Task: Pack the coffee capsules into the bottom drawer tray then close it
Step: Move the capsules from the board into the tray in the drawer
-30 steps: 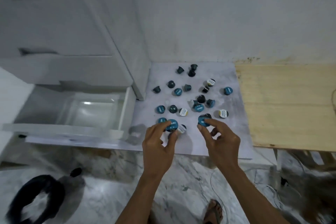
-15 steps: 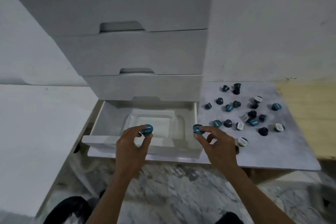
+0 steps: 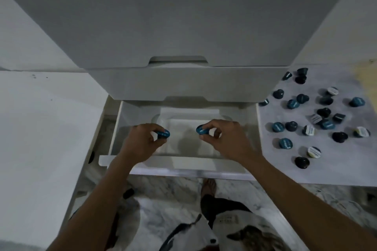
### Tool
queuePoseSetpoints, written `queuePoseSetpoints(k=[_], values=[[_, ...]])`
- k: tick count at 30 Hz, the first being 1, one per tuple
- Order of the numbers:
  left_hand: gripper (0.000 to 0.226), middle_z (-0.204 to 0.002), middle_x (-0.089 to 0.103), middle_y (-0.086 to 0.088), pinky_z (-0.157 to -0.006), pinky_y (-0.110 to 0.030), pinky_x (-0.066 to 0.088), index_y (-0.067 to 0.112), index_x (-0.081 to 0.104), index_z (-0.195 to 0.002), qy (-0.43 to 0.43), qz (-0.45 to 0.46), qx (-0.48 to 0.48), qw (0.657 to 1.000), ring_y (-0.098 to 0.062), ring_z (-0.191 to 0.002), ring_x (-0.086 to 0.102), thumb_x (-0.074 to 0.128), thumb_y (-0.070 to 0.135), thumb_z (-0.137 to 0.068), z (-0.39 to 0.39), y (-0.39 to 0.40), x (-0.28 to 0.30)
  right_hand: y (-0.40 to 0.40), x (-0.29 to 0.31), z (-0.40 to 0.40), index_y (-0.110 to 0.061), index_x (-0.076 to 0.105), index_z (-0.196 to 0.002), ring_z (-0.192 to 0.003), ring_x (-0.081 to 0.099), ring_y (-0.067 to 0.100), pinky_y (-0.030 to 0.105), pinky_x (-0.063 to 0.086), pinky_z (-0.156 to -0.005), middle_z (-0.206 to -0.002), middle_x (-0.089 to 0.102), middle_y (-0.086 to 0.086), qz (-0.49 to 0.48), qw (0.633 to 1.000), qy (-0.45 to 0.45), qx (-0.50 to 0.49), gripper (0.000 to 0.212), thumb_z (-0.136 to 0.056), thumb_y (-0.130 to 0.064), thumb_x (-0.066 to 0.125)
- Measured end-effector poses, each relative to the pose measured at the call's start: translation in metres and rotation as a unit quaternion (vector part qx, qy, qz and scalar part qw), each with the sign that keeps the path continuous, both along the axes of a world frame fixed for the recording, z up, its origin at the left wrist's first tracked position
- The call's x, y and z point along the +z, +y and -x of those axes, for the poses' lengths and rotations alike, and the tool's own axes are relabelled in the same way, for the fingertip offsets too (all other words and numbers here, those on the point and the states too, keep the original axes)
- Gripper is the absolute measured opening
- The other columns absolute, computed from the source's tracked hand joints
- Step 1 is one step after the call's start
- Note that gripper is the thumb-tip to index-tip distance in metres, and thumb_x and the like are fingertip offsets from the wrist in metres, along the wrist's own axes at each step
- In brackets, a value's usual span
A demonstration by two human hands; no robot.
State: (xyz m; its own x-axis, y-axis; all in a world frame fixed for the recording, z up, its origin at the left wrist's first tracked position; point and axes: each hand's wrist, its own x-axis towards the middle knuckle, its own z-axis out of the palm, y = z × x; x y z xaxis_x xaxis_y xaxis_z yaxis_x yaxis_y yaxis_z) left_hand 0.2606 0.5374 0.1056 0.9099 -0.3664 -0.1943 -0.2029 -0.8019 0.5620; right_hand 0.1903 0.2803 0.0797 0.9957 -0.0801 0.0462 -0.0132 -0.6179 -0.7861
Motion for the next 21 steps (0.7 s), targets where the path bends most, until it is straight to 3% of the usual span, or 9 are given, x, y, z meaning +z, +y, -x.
queuePoseSetpoints(k=[4, 10, 13, 16, 21], values=[[0.022, -0.089, 0.066, 0.017, -0.064, -0.015, 0.046, 0.028, 0.072, -0.099, 0.055, -0.062, -0.088, 0.993, -0.005, -0.058, 0.061, 0.079, 0.029, -0.078, -0.028, 0.005, -0.025, 0.017, -0.023, -0.033, -0.026, 0.072, -0.095, -0.057, 0.057, 0.005, 0.023, 0.047, -0.061, -0.092, 0.070, -0.015, 0.034, 0.991, 0.104, 0.081, 0.018, -0.078, -0.030, 0.077], [0.022, -0.094, 0.072, 0.014, -0.074, -0.024, 0.052, 0.029, 0.073, -0.095, 0.104, -0.092, -0.176, 0.974, 0.008, -0.066, 0.053, 0.079, 0.030, -0.074, -0.049, 0.017, -0.051, 0.051, -0.043, -0.058, -0.022, 0.070, -0.098, -0.071, 0.055, 0.006, 0.027, 0.049, -0.066, -0.077, 0.059, -0.012, 0.059, 0.953, 0.216, 0.206, 0.020, -0.080, -0.027, 0.076], [0.019, -0.094, 0.072, 0.016, -0.079, -0.033, 0.055, 0.033, 0.071, -0.093, 0.121, -0.097, -0.208, 0.966, 0.000, -0.081, 0.062, 0.076, 0.034, -0.074, -0.053, 0.019, -0.059, 0.062, -0.050, -0.062, -0.021, 0.070, -0.098, -0.067, 0.052, 0.000, 0.019, 0.043, -0.062, -0.075, 0.056, -0.016, 0.064, 0.943, 0.228, 0.234, 0.020, -0.080, -0.024, 0.076], [0.016, -0.093, 0.071, 0.013, -0.080, -0.038, 0.055, 0.033, 0.068, -0.088, 0.138, -0.101, -0.223, 0.960, -0.009, -0.087, 0.064, 0.075, 0.035, -0.074, -0.055, 0.020, -0.068, 0.070, -0.056, -0.062, -0.024, 0.068, -0.095, -0.071, 0.054, 0.003, 0.023, 0.048, -0.065, -0.085, 0.063, -0.011, 0.068, 0.940, 0.224, 0.250, 0.017, -0.079, -0.024, 0.074], [0.017, -0.077, 0.060, 0.015, -0.074, -0.031, 0.050, 0.026, 0.068, -0.083, 0.132, -0.104, -0.238, 0.957, -0.004, -0.068, 0.051, 0.081, 0.030, -0.072, -0.056, 0.019, -0.071, 0.068, -0.058, -0.060, -0.021, 0.062, -0.081, -0.074, 0.055, 0.010, 0.031, 0.050, -0.067, -0.086, 0.063, -0.004, 0.097, 0.935, 0.209, 0.269, 0.012, -0.078, -0.019, 0.074]])
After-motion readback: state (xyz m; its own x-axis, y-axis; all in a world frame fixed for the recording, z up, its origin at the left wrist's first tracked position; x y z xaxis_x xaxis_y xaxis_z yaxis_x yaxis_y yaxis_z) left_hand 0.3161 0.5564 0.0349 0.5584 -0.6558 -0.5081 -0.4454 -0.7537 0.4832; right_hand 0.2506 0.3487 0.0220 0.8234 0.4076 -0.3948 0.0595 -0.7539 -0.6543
